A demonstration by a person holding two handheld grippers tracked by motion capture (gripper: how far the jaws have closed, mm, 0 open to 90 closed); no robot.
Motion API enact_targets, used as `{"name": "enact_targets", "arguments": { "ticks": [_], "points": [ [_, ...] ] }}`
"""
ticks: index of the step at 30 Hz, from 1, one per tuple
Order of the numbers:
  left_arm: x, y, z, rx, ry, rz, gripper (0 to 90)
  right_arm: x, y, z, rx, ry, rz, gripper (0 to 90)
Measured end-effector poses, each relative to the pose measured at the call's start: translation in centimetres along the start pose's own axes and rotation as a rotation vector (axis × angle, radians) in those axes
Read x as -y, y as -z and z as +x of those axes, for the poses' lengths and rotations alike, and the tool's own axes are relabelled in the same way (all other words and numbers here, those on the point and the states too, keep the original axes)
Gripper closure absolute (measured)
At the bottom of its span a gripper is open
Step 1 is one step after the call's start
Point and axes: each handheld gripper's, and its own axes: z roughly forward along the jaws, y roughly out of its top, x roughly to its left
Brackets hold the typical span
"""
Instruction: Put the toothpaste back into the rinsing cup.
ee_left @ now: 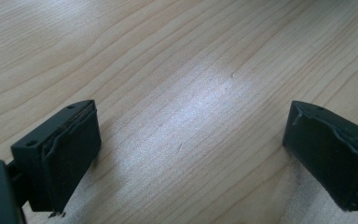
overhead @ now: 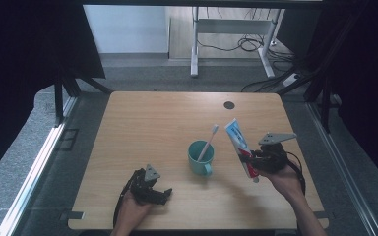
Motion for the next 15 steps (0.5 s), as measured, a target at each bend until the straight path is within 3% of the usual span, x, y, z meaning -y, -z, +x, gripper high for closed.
{"name": "enact_targets", "arguments": {
  "ticks": [15],
  "points": [
    [0.0, 0.0, 0.0, 0.0, 0.0, 0.001, 3.9, -2.3, -0.7, 1.4, -0.033, 0.037, -0.042, 72.1]
  ]
}}
